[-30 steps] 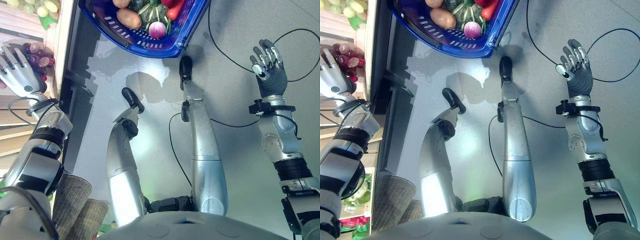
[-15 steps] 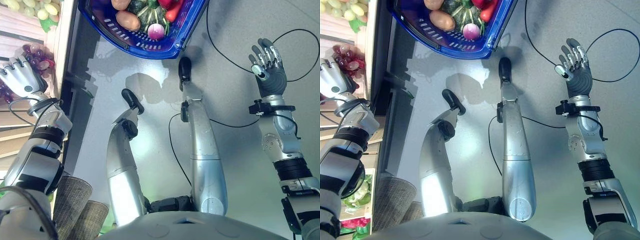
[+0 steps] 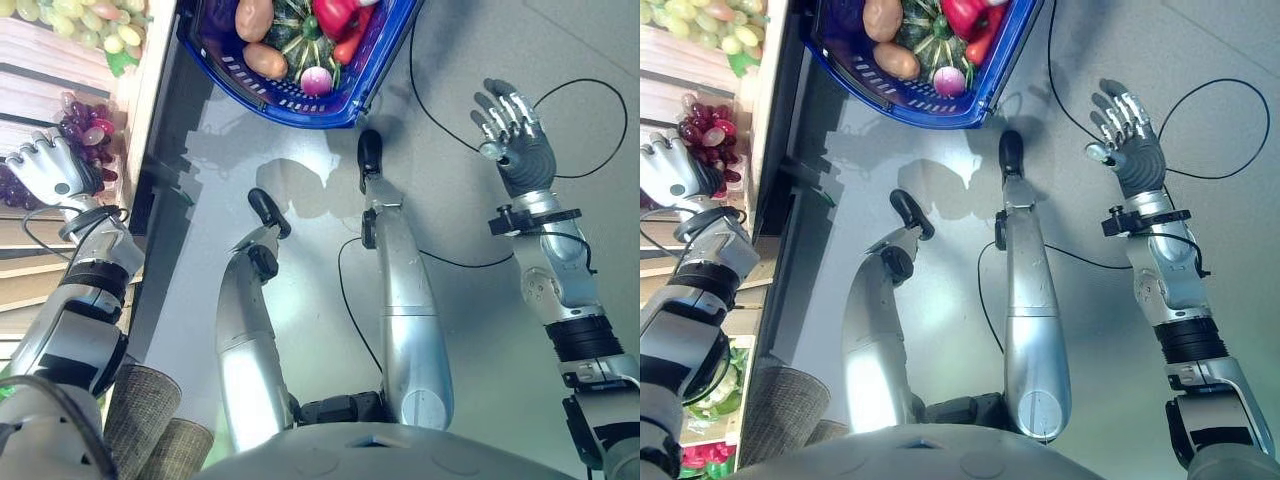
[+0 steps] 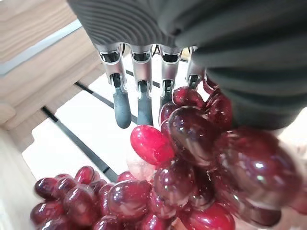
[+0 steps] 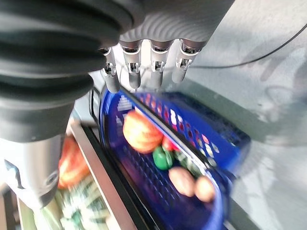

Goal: Pick up fruits and vegetables into the basket

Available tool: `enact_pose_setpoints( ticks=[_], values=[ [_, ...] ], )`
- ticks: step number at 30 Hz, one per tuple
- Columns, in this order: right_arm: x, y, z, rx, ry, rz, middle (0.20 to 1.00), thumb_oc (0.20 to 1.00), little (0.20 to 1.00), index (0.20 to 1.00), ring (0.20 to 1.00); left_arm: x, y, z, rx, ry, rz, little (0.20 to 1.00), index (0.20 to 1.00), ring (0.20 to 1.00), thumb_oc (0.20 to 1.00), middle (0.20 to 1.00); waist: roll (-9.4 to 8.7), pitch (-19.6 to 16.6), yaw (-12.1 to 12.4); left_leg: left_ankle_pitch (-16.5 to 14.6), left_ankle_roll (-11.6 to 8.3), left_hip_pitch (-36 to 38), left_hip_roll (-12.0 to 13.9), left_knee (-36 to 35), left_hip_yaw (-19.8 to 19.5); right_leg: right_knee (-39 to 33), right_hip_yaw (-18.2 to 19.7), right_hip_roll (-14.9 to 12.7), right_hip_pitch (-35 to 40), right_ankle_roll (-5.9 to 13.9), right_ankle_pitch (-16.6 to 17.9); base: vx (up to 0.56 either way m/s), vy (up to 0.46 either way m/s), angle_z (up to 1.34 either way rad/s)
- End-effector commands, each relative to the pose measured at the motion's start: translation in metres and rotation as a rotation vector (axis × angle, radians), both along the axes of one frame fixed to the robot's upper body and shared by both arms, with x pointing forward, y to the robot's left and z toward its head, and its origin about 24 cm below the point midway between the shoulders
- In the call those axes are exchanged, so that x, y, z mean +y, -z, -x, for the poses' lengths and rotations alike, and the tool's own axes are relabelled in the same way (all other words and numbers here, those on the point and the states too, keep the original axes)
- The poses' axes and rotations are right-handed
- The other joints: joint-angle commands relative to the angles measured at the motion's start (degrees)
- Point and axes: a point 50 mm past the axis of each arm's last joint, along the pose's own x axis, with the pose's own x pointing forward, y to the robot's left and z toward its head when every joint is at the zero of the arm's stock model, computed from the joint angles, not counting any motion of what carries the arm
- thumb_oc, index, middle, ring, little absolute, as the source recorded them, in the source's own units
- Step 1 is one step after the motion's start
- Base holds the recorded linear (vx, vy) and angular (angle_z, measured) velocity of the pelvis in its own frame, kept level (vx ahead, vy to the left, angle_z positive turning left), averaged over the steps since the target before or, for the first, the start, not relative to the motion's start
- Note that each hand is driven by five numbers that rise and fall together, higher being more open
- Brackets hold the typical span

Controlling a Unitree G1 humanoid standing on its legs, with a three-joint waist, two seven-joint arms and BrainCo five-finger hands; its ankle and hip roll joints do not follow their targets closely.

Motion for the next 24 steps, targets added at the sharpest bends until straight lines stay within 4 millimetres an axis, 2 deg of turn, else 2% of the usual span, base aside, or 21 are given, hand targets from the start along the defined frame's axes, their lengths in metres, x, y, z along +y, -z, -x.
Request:
enact_pose_setpoints(
  ticks=[1, 5, 8, 9, 10, 13, 17, 24],
  values=[
    [0.01, 0.004, 0.011, -0.004, 0.027, 0.135, 1.0, 1.0, 1.0, 1.0, 1.0, 0.025, 0.013, 0.027, -0.147, -0.015, 0.173, 0.2, 0.2, 0.2, 0.2, 0.2, -2.43, -2.5, 2.53, 1.64, -3.3, 0.54, -0.94, -4.1, -3.28, 0.78, -0.25, 0.17, 3.98, 3.77, -6.11, 0.01, -0.063, 0.07],
    [0.004, 0.014, 0.008, 0.054, 0.145, 0.26, 1.0, 1.0, 1.0, 1.0, 1.0, 0.013, -0.007, 0.02, -0.358, 0.171, 0.276, 0.2, 0.2, 0.2, 0.2, 0.2, -2.76, -2.5, 4.22, 1.59, -2.82, 4.24, -1.48, -4.95, -3.49, -0.07, -1.64, -0.61, 8.34, 4.17, -6.34, 0.0, -0.051, 0.08],
    [0.005, 0.018, 0.008, 0.08, 0.154, 0.288, 1.0, 1.0, 1.0, 1.0, 1.0, 0.005, -0.01, 0.02, -0.438, 0.253, 0.329, 0.2, 0.2, 0.2, 0.2, 0.2, -2.79, -2.5, 4.97, 1.5, -2.61, 6.45, -1.88, -5.51, -3.58, -0.47, -2.28, -0.86, 10.84, 4.41, -6.64, 0.0, -0.052, 0.12],
    [0.007, 0.021, 0.007, 0.097, 0.18, 0.33, 1.0, 1.0, 1.0, 1.0, 1.0, -0.006, -0.016, 0.019, -0.514, 0.345, 0.387, 0.2, 0.2, 0.2, 0.2, 0.2, -2.75, -2.5, 5.76, 1.45, -2.45, 8.3, -2.27, -6.01, -3.59, -0.76, -2.76, -1.07, 12.83, 4.6, -6.83, 0.0, -0.039, 0.12],
    [0.007, 0.021, 0.007, 0.103, 0.185, 0.332, 1.0, 1.0, 1.0, 1.0, 1.0, -0.007, -0.017, 0.019, -0.518, 0.353, 0.395, 0.2, 0.2, 0.2, 0.2, 0.2, -2.77, -2.5, 5.85, 1.44, -2.41, 8.63, -2.32, -6.12, -3.61, -0.84, -2.83, -1.11, 13.2, 4.61, -6.86, 0.01, -0.066, 0.14],
    [0.01, 0.025, 0.004, 0.126, 0.261, 0.358, 1.0, 1.0, 1.0, 1.0, 1.0, -0.027, -0.032, 0.019, -0.654, 0.533, 0.507, 0.2, 0.2, 0.2, 0.2, 0.2, -2.85, -2.5, 7.08, 1.27, -2.1, 12.24, -3.13, -7.17, -3.84, -1.65, -3.54, -1.32, 17.35, 4.82, -7.24, 0.01, -0.053, 0.12],
    [0.013, 0.02, 0.001, 0.086, 0.342, 0.399, 1.0, 1.0, 1.0, 1.0, 1.0, -0.047, -0.047, 0.021, -0.747, 0.708, 0.575, 0.2, 0.2, 0.2, 0.2, 0.2, -2.84, -2.5, 7.83, 0.85, -1.64, 15.09, -3.79, -7.89, -3.86, -2.44, -3.83, -1.42, 20.65, 4.96, -7.48, 0.01, -0.038, 0.13],
    [0.019, 0.009, -0.007, 0.046, 0.43, 0.458, 1.0, 1.0, 1.0, 1.0, 1.0, -0.075, -0.072, 0.028, -0.804, 0.951, 0.563, 0.2, 0.2, 0.2, 0.2, 0.2, -2.63, -2.5, 8.75, -0.3, -0.9, 20.16, -4.18, -8.09, -3.92, -2.52, -3.71, -1.76, 25.76, 5.31, -8.12, 0.03, -0.031, 0.04]
  ],
)
